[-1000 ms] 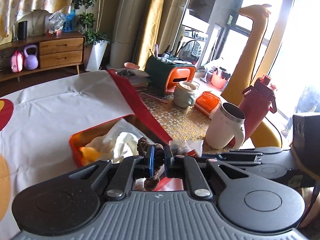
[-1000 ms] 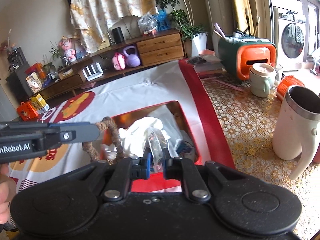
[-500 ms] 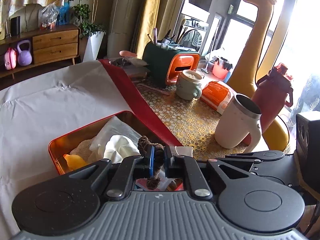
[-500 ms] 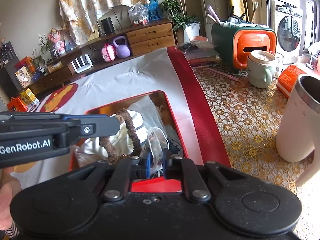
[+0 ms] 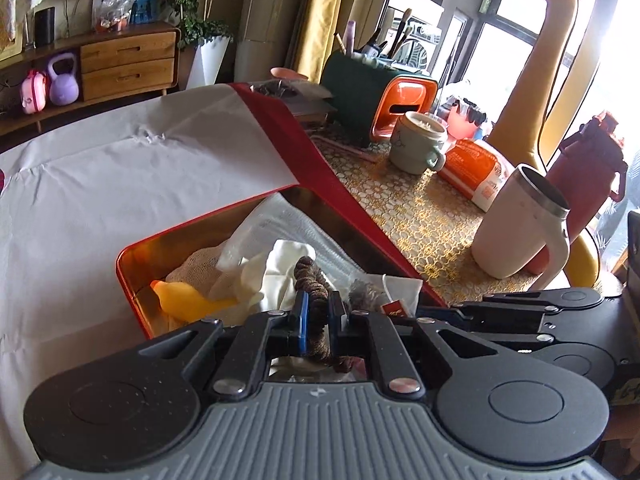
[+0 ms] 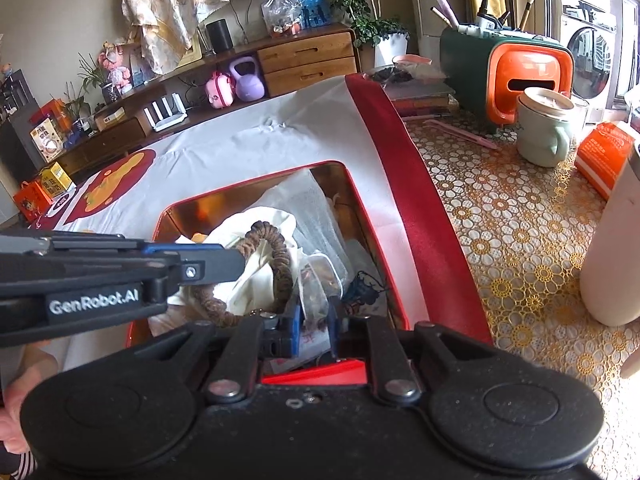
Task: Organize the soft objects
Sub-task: 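Open both tools to drop the hair tie and tea bag into the tin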
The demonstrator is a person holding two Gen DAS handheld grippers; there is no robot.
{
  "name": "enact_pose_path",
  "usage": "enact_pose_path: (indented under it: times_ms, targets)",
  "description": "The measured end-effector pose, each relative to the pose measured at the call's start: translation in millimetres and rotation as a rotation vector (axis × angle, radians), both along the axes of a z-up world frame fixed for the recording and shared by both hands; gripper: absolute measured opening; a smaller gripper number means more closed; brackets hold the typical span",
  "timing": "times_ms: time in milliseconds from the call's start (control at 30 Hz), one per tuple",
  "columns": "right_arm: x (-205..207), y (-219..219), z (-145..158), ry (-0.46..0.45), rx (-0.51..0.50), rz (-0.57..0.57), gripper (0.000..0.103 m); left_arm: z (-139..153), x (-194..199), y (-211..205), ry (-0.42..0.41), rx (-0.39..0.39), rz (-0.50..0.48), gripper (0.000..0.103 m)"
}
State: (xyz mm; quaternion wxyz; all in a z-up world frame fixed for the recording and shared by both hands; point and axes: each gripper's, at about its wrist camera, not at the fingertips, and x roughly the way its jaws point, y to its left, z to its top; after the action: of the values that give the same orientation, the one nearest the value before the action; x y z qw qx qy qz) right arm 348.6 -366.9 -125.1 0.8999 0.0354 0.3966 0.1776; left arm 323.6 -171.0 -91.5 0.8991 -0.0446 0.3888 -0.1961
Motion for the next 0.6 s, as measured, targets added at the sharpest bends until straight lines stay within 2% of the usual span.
enact_pose_path:
  times_ms: [333,400,600]
  targets:
    - [-4.4,3.7,2.3,0.016,-0.002,0.011,0.027,-9.8,-1.3,6.5,0.022,0.007,0.026,0.01]
    - [-6.4,4.9,3.7,0.017,-0.01,0.013,0.033,-9.3,-2.2,6.2,0.021,0.018,0.029,0.01]
    - [-14.2,6.9,7.0,0.014,-0.028,0.021,0.043,-4.6,-8.8,7.4,0.012,0.038,0.031,0.01]
